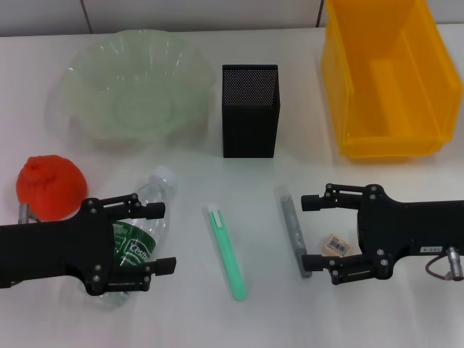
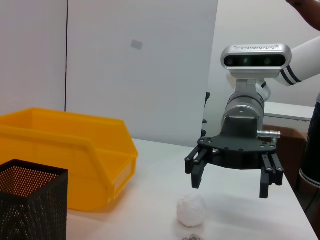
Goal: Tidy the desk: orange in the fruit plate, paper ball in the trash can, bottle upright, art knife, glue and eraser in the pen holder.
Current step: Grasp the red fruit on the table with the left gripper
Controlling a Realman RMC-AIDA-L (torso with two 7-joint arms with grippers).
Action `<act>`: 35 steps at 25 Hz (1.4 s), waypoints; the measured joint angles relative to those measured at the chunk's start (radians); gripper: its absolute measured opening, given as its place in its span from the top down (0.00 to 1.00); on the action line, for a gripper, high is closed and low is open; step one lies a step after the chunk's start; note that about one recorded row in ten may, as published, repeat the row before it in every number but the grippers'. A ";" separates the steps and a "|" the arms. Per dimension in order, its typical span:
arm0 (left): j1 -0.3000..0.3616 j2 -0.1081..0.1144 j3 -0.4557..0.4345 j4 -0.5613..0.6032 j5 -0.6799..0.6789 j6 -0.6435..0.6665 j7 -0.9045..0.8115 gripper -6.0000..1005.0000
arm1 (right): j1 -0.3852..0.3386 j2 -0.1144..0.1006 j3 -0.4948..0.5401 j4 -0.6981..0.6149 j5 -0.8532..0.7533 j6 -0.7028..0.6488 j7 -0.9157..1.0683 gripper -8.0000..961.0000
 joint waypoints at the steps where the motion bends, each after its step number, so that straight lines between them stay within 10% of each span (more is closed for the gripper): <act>1: 0.000 0.000 0.000 0.000 0.000 0.000 0.000 0.22 | 0.001 0.000 0.001 0.000 0.000 0.001 0.000 0.13; 13: 0.001 -0.001 -0.044 0.002 -0.005 -0.008 0.016 0.23 | 0.005 0.003 0.011 -0.001 0.002 0.014 -0.001 0.13; 21: 0.019 0.009 -0.411 -0.094 -0.005 -0.241 0.027 0.23 | 0.002 0.003 0.011 -0.001 0.003 0.018 -0.001 0.13; 35: 0.003 0.006 -0.405 -0.147 0.065 -0.507 0.029 0.31 | 0.005 0.003 0.011 -0.001 0.013 0.046 0.007 0.13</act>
